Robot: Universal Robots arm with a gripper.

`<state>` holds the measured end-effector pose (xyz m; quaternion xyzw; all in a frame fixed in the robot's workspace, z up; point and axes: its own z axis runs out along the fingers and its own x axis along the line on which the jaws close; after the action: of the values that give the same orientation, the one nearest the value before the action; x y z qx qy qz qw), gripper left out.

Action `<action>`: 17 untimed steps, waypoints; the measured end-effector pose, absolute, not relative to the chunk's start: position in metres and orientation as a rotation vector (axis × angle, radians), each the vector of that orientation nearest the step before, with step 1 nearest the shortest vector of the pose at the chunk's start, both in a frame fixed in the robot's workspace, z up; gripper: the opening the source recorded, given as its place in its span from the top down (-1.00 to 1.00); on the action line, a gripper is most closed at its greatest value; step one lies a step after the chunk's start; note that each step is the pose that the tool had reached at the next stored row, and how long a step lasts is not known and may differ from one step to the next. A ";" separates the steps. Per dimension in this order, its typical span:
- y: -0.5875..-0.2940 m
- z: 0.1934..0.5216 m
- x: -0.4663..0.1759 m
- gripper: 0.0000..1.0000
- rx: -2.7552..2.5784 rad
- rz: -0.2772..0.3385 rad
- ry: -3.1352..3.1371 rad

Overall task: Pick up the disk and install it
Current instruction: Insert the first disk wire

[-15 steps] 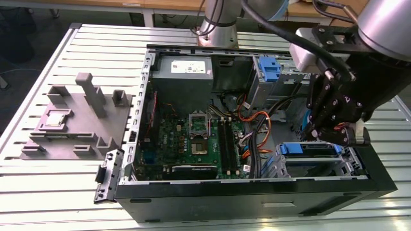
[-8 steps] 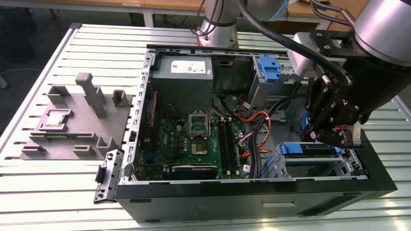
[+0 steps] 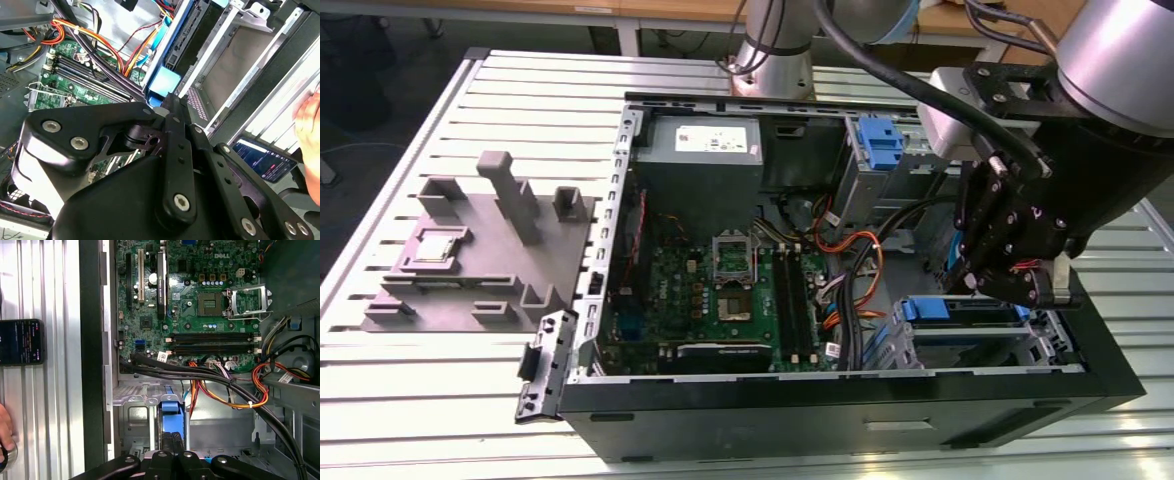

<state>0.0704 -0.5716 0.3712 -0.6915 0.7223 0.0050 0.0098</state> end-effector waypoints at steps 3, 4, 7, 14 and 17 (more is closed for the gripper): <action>-0.572 0.371 0.071 0.76 -2.159 0.016 2.255; -0.572 0.371 0.072 0.76 -2.159 0.016 2.255; -0.572 0.371 0.077 0.76 -2.159 0.016 2.255; -0.572 0.371 0.083 0.76 -2.159 0.016 2.255; -0.572 0.371 0.083 0.76 -2.188 0.016 2.227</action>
<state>0.0834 -0.5717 0.3707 -0.7009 0.7132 0.0051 0.0097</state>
